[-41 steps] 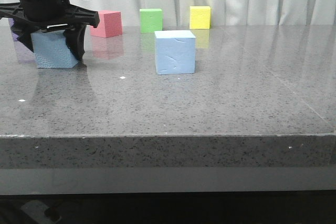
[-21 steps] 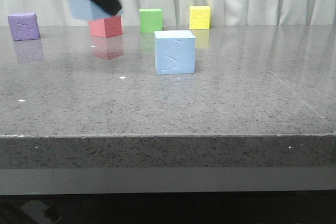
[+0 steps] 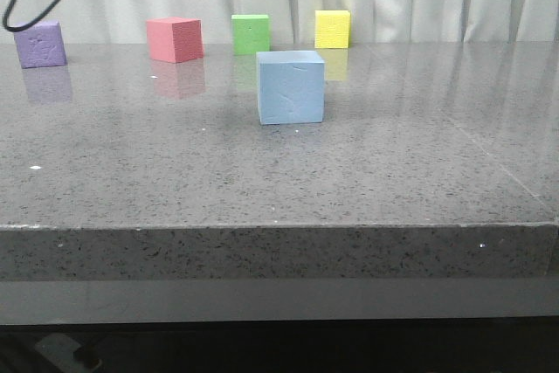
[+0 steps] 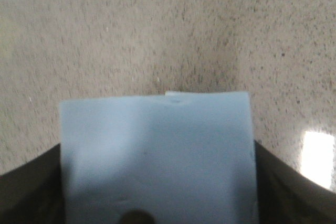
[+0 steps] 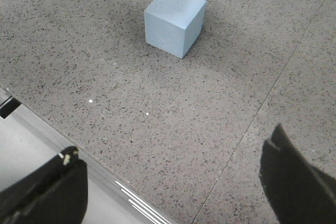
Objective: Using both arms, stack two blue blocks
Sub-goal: 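Lift the cube with the left gripper and carry it over the placed cube, then lower the held cube onto the top of the placed cube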
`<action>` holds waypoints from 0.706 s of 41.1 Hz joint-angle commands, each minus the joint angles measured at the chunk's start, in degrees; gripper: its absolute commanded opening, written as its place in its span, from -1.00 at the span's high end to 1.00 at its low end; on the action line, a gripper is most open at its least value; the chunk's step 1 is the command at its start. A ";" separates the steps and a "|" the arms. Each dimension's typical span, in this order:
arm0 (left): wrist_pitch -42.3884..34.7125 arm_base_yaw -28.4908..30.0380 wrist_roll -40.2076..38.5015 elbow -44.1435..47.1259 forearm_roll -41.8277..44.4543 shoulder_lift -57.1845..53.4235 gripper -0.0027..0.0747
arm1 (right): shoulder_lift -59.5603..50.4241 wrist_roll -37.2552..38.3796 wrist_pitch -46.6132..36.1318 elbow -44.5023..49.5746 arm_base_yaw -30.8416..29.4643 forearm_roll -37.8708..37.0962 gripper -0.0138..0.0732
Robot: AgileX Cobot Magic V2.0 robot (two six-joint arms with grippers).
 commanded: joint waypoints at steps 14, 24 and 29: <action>-3.51 -1.87 3.05 -1.97 -1.13 1.57 -0.02 | -0.08 -0.26 -3.90 -1.50 -0.38 0.54 -0.85; -1.34 -1.87 3.43 -1.97 -0.72 3.48 -0.05 | -0.08 -0.26 -3.90 -1.50 -0.38 0.54 -0.85; -1.34 -1.87 3.94 -1.97 -0.61 3.48 -0.14 | -0.08 -0.26 -3.90 -1.50 -0.38 0.54 -0.85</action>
